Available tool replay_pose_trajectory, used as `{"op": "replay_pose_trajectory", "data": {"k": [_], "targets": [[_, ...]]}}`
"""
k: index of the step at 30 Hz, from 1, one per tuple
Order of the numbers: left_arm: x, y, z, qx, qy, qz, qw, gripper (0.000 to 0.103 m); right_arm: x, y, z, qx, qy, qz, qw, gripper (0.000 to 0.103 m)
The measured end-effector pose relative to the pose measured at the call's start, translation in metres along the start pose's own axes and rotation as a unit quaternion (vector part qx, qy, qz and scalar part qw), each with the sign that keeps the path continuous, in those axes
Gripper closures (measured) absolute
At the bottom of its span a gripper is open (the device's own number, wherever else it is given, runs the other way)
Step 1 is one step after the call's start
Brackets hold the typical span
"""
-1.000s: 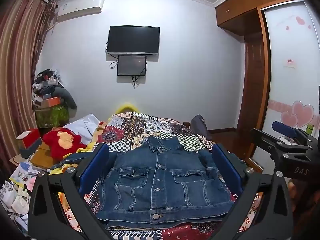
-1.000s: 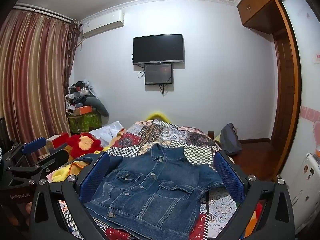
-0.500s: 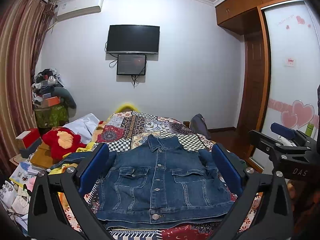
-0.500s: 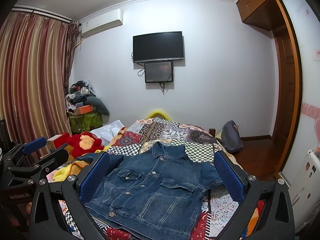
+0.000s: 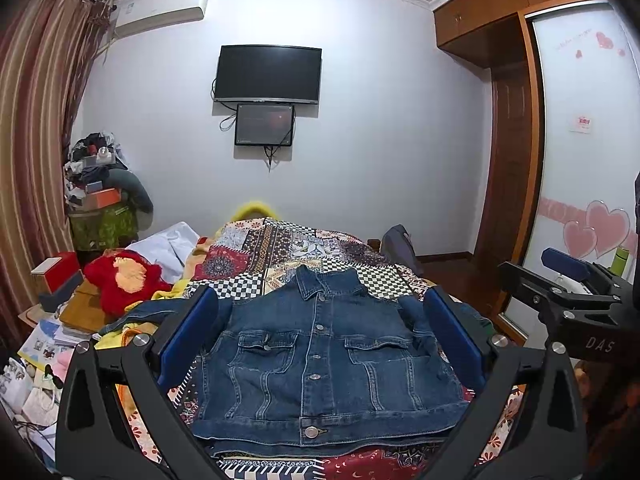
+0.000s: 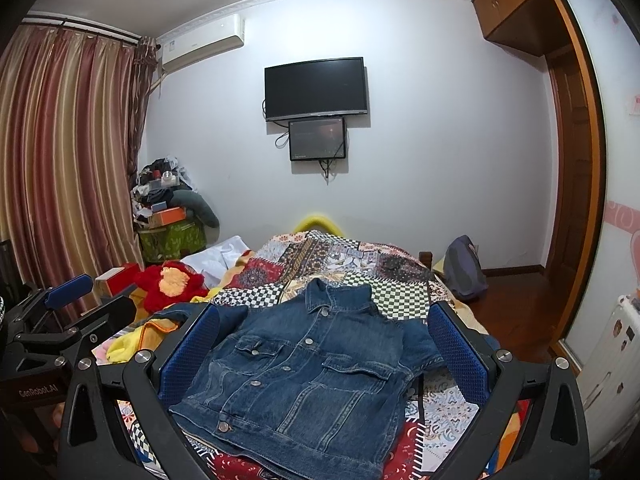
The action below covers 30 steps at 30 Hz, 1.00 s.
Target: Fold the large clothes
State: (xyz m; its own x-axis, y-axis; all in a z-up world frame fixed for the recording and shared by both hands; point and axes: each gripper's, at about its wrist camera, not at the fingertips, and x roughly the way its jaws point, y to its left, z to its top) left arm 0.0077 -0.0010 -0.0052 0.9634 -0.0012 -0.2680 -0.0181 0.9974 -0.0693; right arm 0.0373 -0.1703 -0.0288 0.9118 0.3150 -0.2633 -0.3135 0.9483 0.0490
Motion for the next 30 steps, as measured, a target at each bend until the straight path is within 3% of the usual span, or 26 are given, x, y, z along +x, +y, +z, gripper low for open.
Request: {"op": "replay_pose_trajectory", "data": {"k": [10, 14, 17, 23, 26, 30], "targets": [[0.017, 0.01, -0.003, -0.013, 0.032, 0.006, 0.9994, 0.0, 0.032, -0.005, -0.007, 0.017, 0.048, 0.014, 0.999, 0.0], [0.038, 0.023, -0.008, -0.019, 0.032, 0.014, 0.9992, 0.0, 0.059, -0.006, -0.012, 0.023, 0.08, 0.017, 0.996, 0.0], [0.059, 0.039, -0.011, -0.033, 0.057, 0.022, 0.9976, 0.0, 0.084, -0.007, -0.014, 0.027, 0.104, 0.019, 0.994, 0.0], [0.111, 0.077, -0.017, -0.039, 0.103, 0.061, 0.992, 0.0, 0.14, -0.007, -0.011, 0.025, 0.144, 0.014, 0.989, 0.0], [0.135, 0.098, -0.021, -0.016, 0.134, 0.093, 0.9865, 0.0, 0.171, -0.004, -0.002, 0.013, 0.147, 0.018, 0.989, 0.0], [0.171, 0.132, -0.026, -0.023, 0.162, 0.119, 0.9793, 0.0, 0.213, 0.004, 0.009, -0.016, 0.148, 0.026, 0.989, 0.0]]}}
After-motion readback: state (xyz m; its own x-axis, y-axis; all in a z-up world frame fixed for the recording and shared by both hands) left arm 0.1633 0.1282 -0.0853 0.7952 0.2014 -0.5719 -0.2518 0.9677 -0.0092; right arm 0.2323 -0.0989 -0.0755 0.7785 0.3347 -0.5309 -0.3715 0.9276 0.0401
